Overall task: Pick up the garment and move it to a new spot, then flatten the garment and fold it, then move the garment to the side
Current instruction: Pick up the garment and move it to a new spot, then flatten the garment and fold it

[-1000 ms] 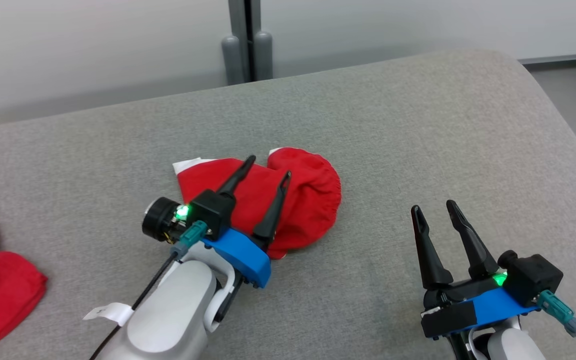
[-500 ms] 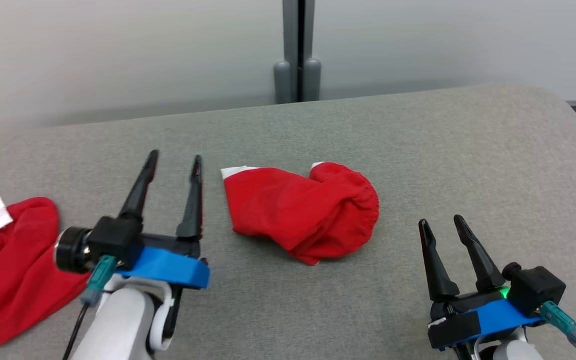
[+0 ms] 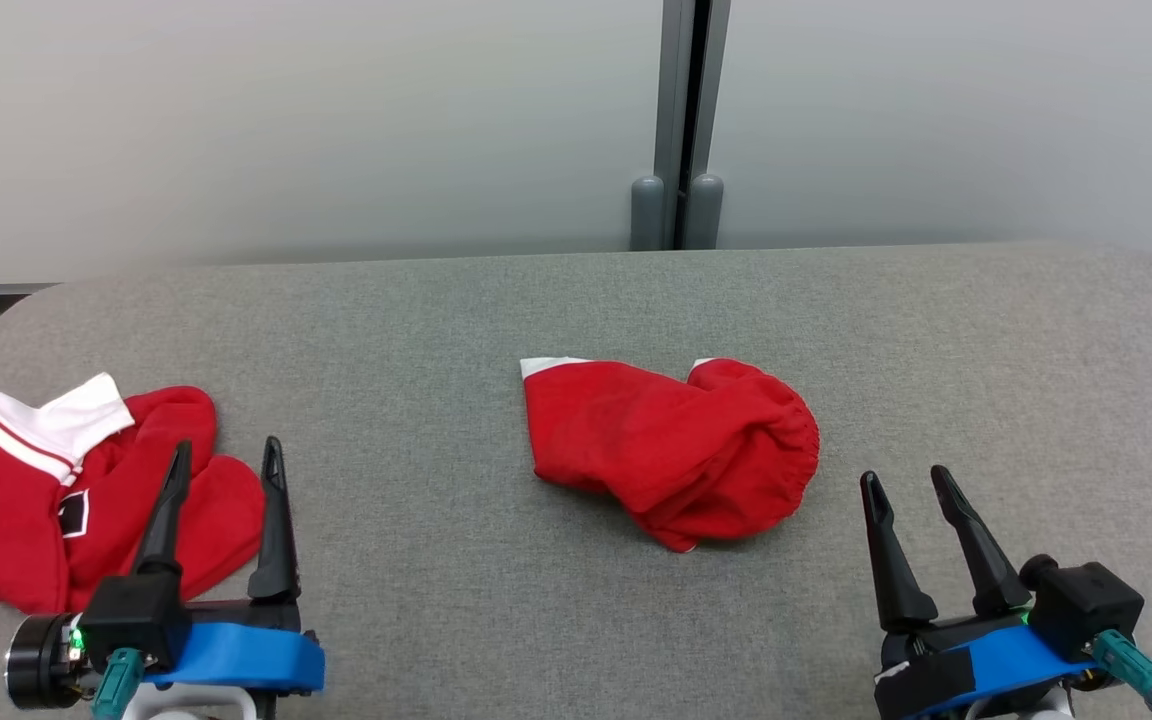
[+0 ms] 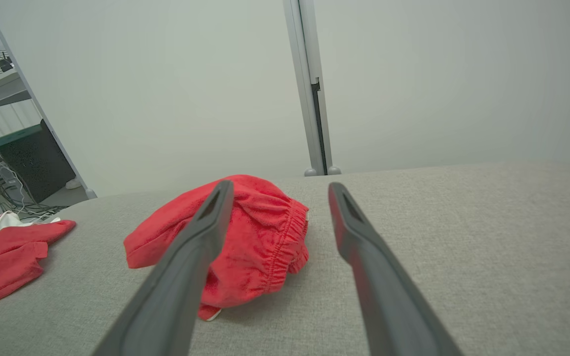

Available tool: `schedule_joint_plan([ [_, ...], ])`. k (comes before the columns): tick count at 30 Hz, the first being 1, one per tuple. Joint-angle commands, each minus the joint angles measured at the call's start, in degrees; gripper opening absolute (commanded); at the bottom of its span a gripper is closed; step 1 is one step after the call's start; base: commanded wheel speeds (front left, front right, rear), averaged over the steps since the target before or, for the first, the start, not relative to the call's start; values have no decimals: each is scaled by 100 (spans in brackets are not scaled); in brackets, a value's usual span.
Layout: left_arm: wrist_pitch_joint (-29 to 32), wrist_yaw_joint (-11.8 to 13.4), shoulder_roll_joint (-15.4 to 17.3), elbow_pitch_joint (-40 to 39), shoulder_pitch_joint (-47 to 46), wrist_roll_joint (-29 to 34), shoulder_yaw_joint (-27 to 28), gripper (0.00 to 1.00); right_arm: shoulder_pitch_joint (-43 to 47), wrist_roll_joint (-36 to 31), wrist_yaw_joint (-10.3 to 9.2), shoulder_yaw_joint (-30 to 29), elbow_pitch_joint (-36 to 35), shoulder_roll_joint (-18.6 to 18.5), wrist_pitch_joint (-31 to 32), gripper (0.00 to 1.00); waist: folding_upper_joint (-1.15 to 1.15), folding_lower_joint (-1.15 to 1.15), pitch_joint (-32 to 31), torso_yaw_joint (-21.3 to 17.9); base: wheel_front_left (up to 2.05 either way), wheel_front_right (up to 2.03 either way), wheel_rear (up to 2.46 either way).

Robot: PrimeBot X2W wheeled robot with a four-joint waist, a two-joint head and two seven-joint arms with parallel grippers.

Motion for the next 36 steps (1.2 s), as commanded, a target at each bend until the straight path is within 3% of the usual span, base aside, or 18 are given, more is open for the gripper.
schedule_joint_plan([
  [1,-15,-11,-8,0,66,59,63,100,62,-28,3,-16,15,-18,-21,100,0,0,-33,29,0,0,0],
  [17,-15,-196,-318,126,579,377,556,100,211,-149,3,-157,232,-18,-21,100,0,0,-130,148,0,0,0],
  [36,-15,-298,-502,146,615,604,701,100,179,-154,3,-173,374,-18,-21,100,0,0,-113,122,0,0,0],
])
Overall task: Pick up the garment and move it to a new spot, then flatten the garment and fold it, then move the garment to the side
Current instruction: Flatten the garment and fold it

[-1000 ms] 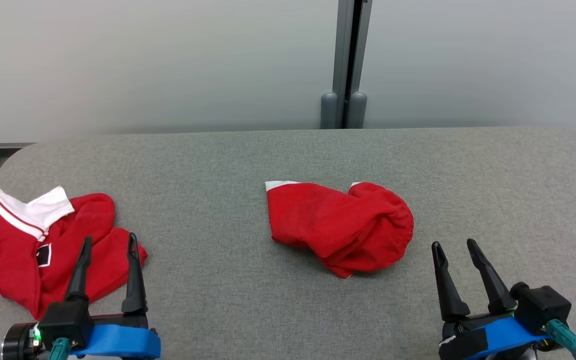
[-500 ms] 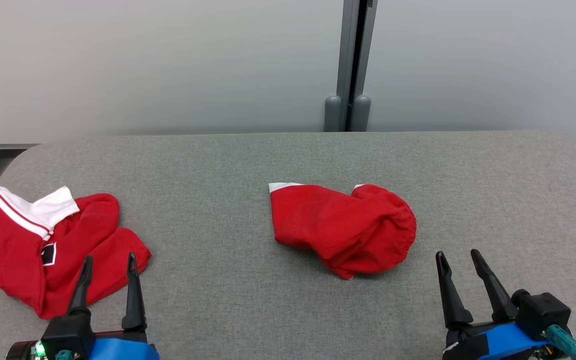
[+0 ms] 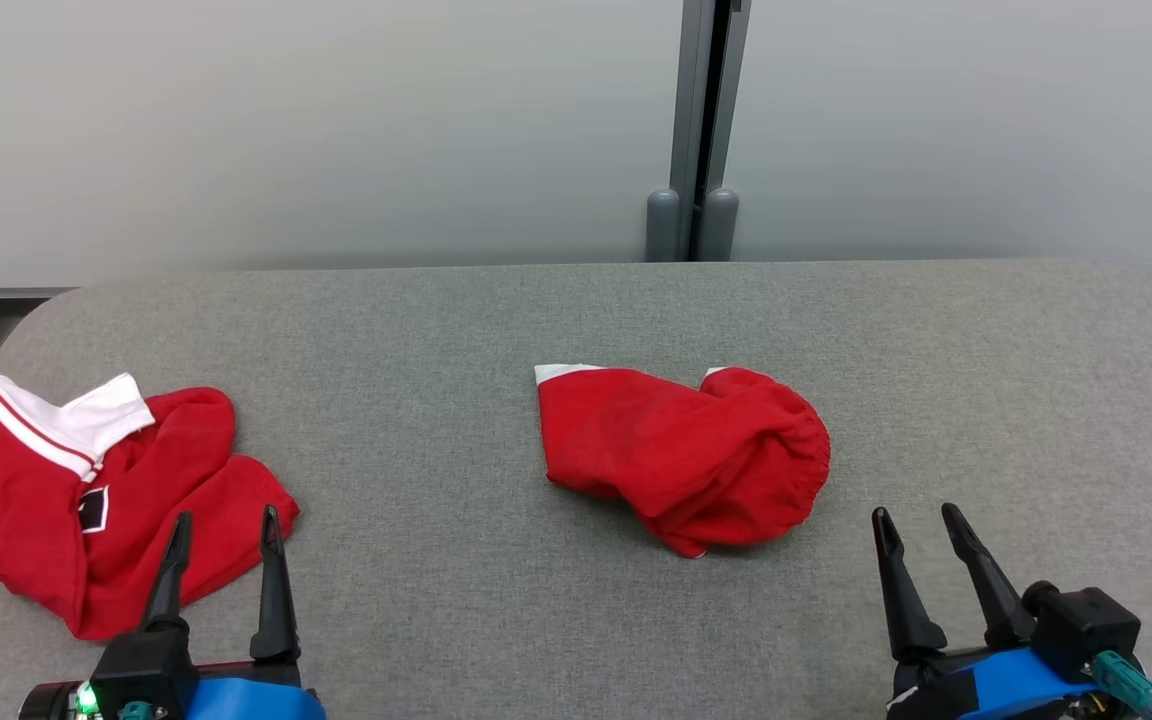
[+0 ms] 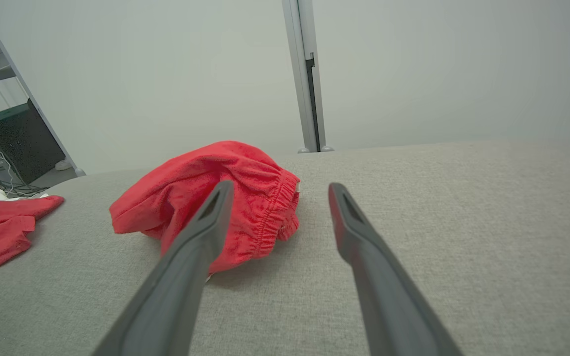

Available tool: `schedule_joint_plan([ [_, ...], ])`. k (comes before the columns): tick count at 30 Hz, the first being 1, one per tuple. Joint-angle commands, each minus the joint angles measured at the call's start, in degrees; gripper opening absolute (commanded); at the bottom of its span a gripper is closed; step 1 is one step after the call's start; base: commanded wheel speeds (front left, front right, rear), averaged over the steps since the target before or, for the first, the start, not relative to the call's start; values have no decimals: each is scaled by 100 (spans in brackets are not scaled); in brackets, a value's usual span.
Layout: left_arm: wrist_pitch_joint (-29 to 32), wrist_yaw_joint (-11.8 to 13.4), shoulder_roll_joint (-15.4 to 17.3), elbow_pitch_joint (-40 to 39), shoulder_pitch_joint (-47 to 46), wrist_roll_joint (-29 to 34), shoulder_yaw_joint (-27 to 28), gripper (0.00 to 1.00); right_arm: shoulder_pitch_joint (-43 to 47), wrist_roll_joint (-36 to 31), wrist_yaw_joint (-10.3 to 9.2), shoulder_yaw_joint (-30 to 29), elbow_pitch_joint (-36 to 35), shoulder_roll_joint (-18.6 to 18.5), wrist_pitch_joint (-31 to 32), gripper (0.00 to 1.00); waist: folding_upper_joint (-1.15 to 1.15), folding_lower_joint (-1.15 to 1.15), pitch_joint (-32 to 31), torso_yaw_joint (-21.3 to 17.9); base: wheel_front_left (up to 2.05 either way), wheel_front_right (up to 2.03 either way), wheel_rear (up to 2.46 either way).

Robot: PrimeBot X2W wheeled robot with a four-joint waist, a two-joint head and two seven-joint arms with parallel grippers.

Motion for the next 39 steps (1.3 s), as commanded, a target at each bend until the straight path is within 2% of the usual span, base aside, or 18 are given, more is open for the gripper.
schedule_joint_plan([
  [1,-15,-11,-8,-19,66,30,14,100,8,-14,3,-62,28,-20,-21,100,0,0,7,2,0,0,0],
  [8,-15,-112,-27,55,-142,71,31,100,-558,-301,3,-238,-28,-19,-21,100,0,0,112,44,0,0,0],
  [18,-15,-220,-65,118,-433,132,-50,100,-2253,-997,3,-265,426,-146,195,100,0,0,429,272,0,0,0],
  [26,-15,-246,-136,164,-633,97,-84,100,-3337,-1078,3,-244,1713,-487,882,100,0,0,758,553,0,0,0],
  [34,-15,-301,-181,219,-835,81,-123,100,-3777,-821,3,14,3171,-806,1497,100,0,0,1035,770,0,0,0],
  [39,-15,-317,-202,249,-950,85,-156,100,-3921,-687,3,207,3841,-791,1579,100,0,0,1156,821,0,0,0],
])
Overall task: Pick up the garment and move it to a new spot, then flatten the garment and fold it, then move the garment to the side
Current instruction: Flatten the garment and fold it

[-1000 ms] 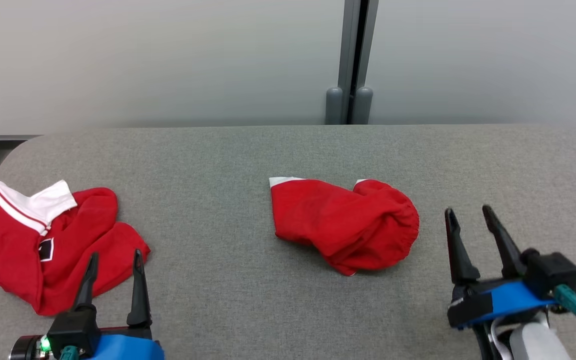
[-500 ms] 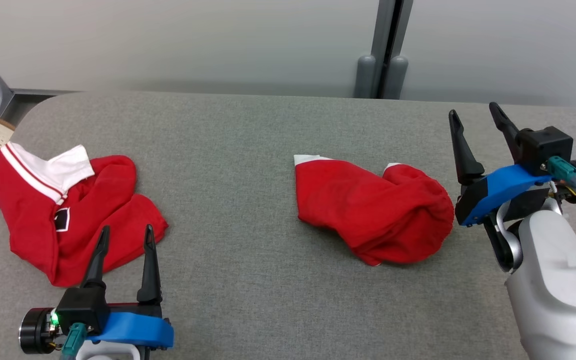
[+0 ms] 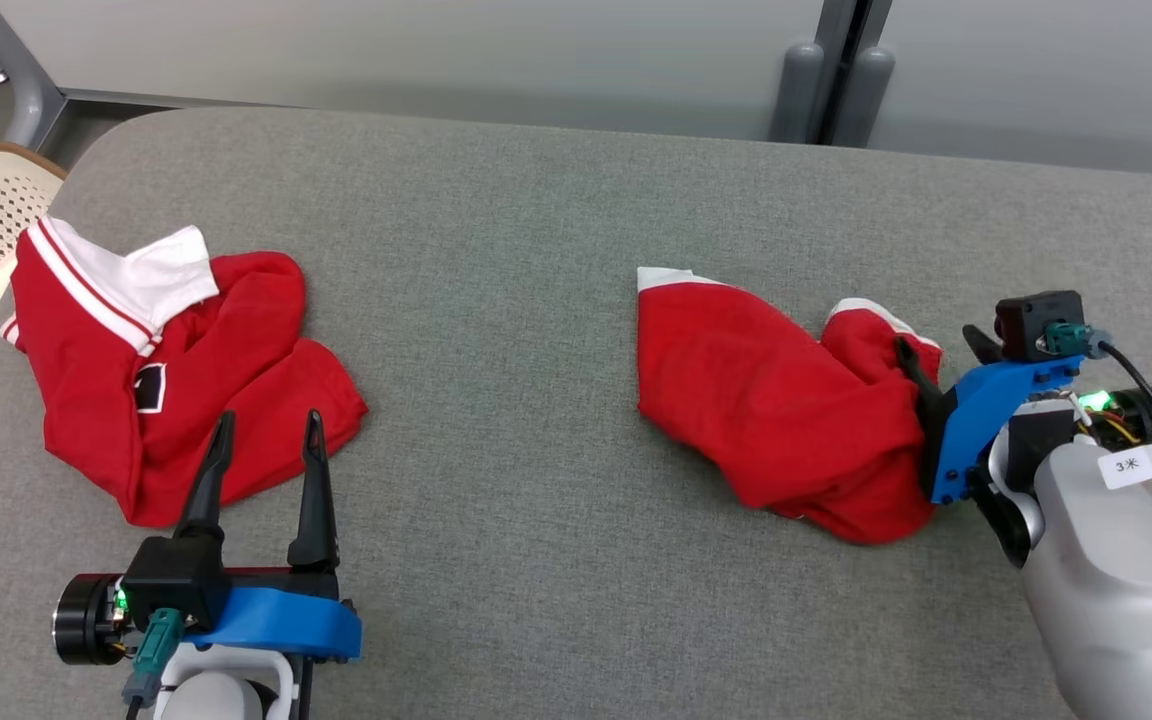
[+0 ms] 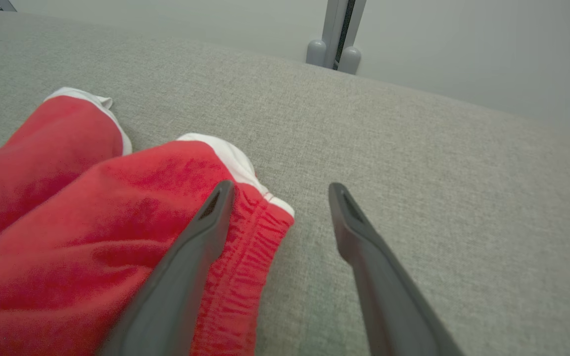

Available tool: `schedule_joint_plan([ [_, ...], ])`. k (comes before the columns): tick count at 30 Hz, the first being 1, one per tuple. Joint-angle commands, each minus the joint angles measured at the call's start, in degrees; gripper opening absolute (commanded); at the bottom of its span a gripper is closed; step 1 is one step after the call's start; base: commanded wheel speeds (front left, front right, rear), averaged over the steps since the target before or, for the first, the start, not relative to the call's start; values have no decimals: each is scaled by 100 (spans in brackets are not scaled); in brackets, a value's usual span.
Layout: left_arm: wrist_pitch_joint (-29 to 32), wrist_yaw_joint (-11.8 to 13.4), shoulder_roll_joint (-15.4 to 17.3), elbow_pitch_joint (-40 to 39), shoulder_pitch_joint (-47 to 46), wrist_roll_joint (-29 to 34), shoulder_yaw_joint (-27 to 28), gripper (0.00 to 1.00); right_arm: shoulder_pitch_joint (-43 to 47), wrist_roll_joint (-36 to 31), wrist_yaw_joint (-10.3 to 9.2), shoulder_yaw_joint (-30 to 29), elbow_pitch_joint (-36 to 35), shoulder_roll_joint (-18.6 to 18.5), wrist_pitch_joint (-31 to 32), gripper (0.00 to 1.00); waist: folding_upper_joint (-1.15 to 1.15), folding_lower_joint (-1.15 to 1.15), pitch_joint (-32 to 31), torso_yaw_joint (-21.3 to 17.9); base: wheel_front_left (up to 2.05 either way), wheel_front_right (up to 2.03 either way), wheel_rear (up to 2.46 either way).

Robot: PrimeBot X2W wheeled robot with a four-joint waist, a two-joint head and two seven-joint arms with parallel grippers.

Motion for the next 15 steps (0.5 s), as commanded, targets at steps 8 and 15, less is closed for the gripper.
schedule_joint_plan([
  [8,-15,-27,-27,105,-197,6,-73,100,-184,95,3,192,874,143,-147,100,0,-1,45,56,0,0,0],
  [15,-15,-38,-35,143,-227,-3,-104,100,-369,174,3,371,1326,219,-404,100,0,-1,57,91,0,0,0],
])
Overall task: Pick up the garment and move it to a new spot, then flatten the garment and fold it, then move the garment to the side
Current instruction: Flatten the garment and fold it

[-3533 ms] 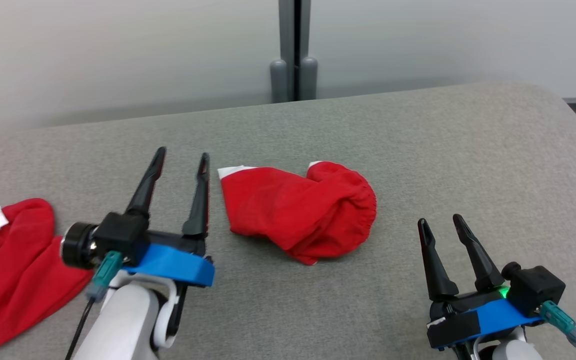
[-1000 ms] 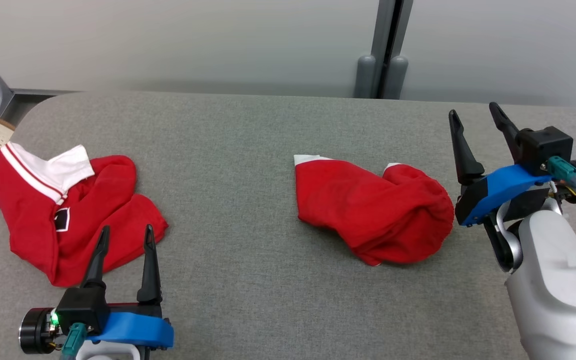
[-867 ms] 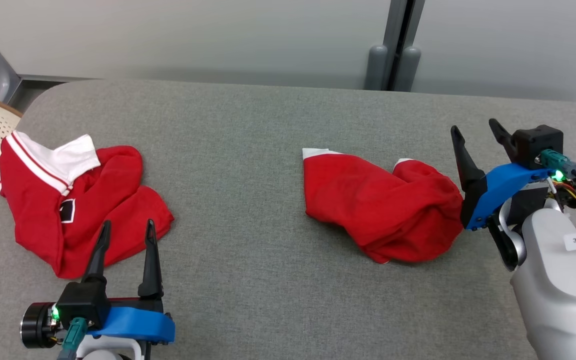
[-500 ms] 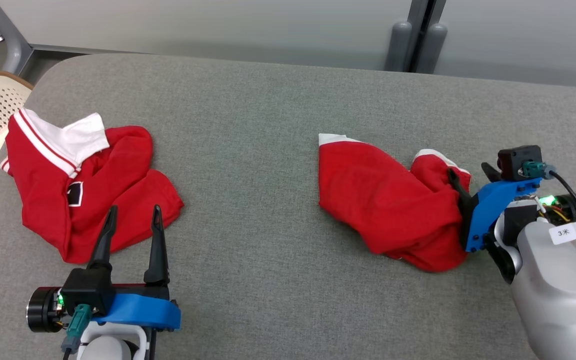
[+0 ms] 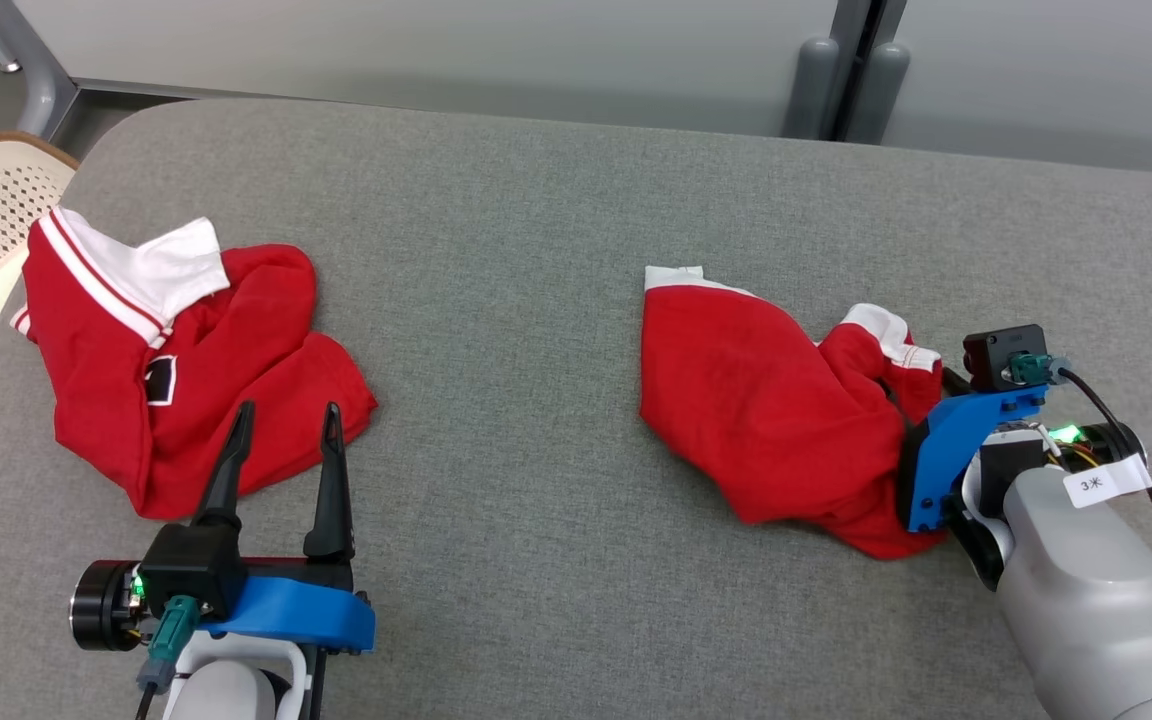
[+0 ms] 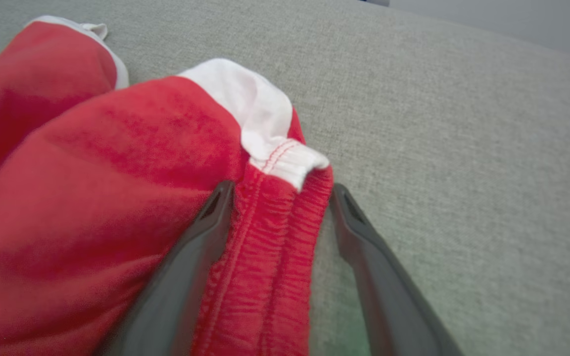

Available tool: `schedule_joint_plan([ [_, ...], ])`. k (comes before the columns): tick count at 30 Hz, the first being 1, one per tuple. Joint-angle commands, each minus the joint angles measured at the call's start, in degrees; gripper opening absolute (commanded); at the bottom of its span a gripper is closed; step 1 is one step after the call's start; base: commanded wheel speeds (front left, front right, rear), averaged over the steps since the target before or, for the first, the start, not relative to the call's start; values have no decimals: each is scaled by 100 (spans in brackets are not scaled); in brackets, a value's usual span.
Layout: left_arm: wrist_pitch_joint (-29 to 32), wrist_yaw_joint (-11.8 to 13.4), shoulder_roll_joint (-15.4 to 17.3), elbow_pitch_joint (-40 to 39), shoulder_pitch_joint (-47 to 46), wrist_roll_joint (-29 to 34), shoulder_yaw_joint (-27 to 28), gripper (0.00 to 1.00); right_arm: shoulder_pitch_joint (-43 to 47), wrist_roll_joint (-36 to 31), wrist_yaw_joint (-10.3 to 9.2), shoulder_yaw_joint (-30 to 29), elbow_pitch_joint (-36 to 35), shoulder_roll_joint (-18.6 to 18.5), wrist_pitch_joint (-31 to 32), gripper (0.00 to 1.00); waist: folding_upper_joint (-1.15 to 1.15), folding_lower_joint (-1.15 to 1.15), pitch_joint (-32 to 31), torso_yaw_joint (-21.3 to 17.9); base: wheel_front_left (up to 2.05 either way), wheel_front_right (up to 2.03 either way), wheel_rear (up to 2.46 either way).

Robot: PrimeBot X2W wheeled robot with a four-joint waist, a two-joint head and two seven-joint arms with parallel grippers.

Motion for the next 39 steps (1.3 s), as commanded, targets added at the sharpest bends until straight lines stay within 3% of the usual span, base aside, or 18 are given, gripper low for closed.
schedule_joint_plan([
  [1,-15,-8,3,8,-92,-14,-1,100,-98,58,3,27,83,33,-19,100,0,-1,21,20,0,0,0],
  [2,-15,-6,0,9,-94,-27,-7,100,-138,64,3,46,127,20,-65,34,0,-1,32,33,0,0,0],
  [3,-15,-9,-2,9,-92,-37,-11,100,-193,97,3,36,147,14,-140,0,0,-1,43,45,0,0,0],
  [17,-15,28,-12,20,40,-59,126,100,-803,104,3,124,-44,-173,-1148,0,0,-1,-154,-22,0,0,0],
  [27,-15,28,-12,-32,106,-48,216,100,-1112,-101,3,378,-1651,33,-1183,0,0,-1,-388,-220,0,0,0],
  [39,-15,121,-11,-114,323,-139,214,100,466,31,3,1628,-3020,84,-1181,0,0,-1,-550,-470,0,0,0],
])
